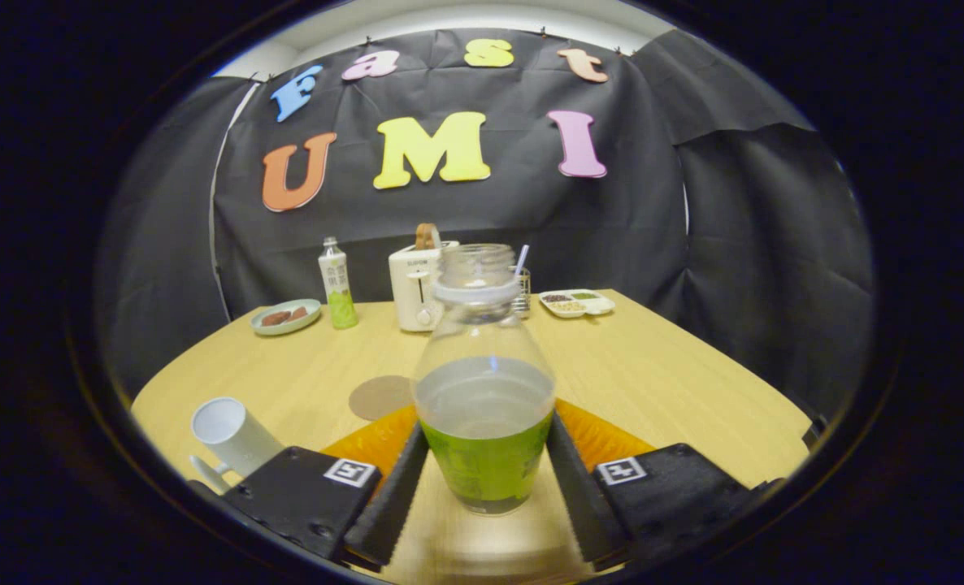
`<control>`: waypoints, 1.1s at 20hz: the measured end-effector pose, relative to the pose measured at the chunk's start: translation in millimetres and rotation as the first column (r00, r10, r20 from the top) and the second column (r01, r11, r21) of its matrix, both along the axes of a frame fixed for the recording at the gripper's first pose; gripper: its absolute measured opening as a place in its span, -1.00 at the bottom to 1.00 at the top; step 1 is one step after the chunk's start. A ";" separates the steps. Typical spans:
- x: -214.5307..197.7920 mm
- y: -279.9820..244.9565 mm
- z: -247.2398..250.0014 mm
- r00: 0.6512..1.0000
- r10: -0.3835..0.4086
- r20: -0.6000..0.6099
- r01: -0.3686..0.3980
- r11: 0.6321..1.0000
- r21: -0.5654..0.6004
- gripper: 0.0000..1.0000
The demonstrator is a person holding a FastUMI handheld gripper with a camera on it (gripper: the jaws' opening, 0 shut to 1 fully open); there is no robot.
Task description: Take the bottle from table, then pour the juice into the cup, finally place the bottle on the coaster
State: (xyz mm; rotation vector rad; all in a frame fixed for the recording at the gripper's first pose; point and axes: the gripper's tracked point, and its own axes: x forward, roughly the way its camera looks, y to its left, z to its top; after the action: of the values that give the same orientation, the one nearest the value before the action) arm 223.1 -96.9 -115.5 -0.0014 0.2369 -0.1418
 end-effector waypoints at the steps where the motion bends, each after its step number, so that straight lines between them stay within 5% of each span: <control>1: -4.8 -0.1 4.7 1.000 -0.003 0.014 0.003 1.000 -0.010 0.72; 10: -40.4 23.9 29.7 0.998 -0.005 0.066 0.023 0.960 -0.280 0.62; 22: -53.1 69.0 35.8 0.998 -0.061 -0.009 0.041 0.757 -0.652 0.61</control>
State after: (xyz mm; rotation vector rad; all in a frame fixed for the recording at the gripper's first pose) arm 170.0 -27.8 -79.7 -0.7033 0.2065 -0.2753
